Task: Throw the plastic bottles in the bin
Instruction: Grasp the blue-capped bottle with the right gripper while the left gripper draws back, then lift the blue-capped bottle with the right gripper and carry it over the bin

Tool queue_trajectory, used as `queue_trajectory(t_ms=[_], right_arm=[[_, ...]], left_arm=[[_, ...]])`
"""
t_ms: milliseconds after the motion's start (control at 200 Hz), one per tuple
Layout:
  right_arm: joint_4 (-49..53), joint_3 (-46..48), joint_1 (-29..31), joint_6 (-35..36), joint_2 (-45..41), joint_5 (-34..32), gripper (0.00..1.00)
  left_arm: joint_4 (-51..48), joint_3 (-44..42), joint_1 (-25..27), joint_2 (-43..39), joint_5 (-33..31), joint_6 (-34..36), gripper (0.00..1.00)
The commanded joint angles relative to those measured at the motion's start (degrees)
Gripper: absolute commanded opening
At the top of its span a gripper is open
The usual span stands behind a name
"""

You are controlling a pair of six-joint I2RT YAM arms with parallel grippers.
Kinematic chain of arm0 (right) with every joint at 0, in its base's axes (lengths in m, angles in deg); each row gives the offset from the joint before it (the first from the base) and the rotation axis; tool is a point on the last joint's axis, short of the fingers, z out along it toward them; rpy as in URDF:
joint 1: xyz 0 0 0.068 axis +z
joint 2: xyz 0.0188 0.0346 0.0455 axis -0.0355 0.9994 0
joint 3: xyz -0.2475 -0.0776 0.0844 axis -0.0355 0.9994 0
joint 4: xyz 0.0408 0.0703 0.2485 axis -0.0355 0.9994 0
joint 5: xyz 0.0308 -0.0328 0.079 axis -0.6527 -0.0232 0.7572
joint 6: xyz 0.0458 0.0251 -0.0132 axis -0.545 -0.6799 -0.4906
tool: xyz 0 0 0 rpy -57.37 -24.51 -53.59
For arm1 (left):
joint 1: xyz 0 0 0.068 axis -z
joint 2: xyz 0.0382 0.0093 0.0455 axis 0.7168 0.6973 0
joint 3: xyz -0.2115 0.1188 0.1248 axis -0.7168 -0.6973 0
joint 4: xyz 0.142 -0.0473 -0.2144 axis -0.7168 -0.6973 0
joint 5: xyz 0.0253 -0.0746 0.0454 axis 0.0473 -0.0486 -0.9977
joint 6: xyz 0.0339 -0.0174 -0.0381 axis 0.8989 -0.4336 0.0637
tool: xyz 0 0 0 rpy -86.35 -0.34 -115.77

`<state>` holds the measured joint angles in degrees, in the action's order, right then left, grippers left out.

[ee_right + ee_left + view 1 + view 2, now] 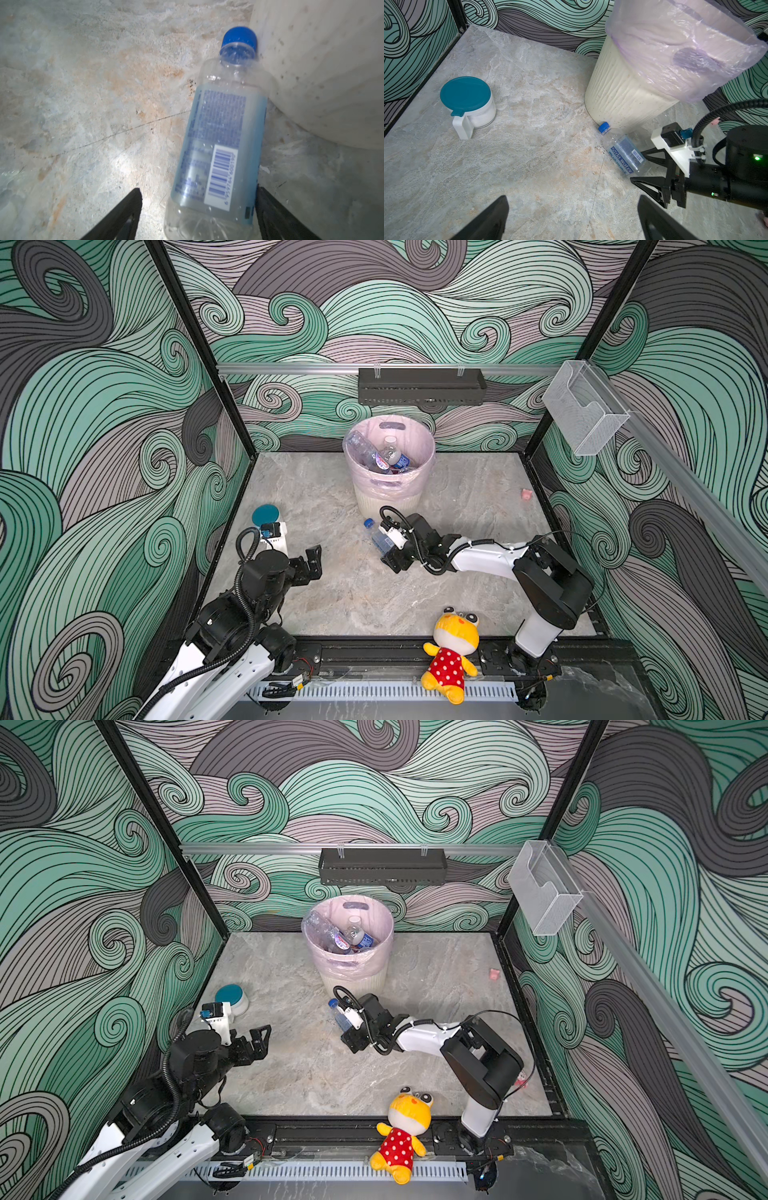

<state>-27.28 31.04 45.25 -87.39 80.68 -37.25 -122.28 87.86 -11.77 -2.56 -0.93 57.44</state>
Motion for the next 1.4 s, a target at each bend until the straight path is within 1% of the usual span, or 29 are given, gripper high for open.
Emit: queue_trajectory(t_ms=[0, 220, 380, 466, 551, 616, 706, 851, 956, 1046, 1181, 1291, 1397], right_arm=[[2.36, -3.87, 0.89, -4.13, 2.61, -7.72, 0.86], [7.38, -10.53, 2.97, -6.30, 8.42, -13.88, 0.82], [9.38, -12.24, 3.40, -7.16, 10.40, -15.13, 0.77], [10.15, -12.69, 3.36, -7.83, 10.84, -14.95, 0.72], [11.35, -13.26, 3.39, -8.86, 11.06, -15.00, 0.64], [10.97, -12.77, 3.56, -9.30, 10.12, -14.83, 0.61], [8.91, -10.18, 3.93, -8.65, 6.90, -13.51, 0.56], [9.22, -6.85, 4.25, -6.04, -0.09, -8.45, 0.50], [9.47, -3.68, 4.26, -4.80, -6.53, -4.25, 0.49], [8.86, -0.46, 4.32, -4.21, -11.83, -2.55, 0.47], [11.93, 2.29, 4.30, -2.68, -18.40, 0.42, 0.47], [16.02, 4.64, 4.22, -2.19, -24.89, -0.68, 0.46], [20.37, 6.95, 3.39, -2.74, -31.92, -5.32, 0.46]], left_arm=[[0.27, 0.79, -0.62, -0.77, 0.91, 0.94, 0.99], [-1.20, 0.75, -0.62, -2.80, 1.82, 0.82, 0.99], [-1.53, 0.05, -0.59, -4.42, 2.43, 0.59, 0.99], [-1.66, 0.00, -0.62, -4.72, 2.38, 0.63, 0.99], [-1.72, 0.16, -0.62, -4.64, 2.47, 0.65, 0.99], [-1.60, 0.18, -0.62, -4.56, 2.47, 0.76, 0.99], [-1.47, -0.12, -0.62, -4.39, 2.74, 0.98, 0.99], [-0.06, -1.22, -0.62, -4.12, 3.59, 1.07, 0.99], [1.72, -1.50, -0.62, -3.62, 4.32, 1.66, 0.99], [2.69, -1.40, -0.62, -2.83, 4.62, 2.83, 0.99], [3.72, -0.88, -0.62, -0.78, 4.58, 4.54, 0.99], [3.76, 0.04, -0.62, 1.37, 4.67, 5.52, 0.99], [4.28, 0.52, -0.62, 2.53, 4.54, 6.55, 0.98]])
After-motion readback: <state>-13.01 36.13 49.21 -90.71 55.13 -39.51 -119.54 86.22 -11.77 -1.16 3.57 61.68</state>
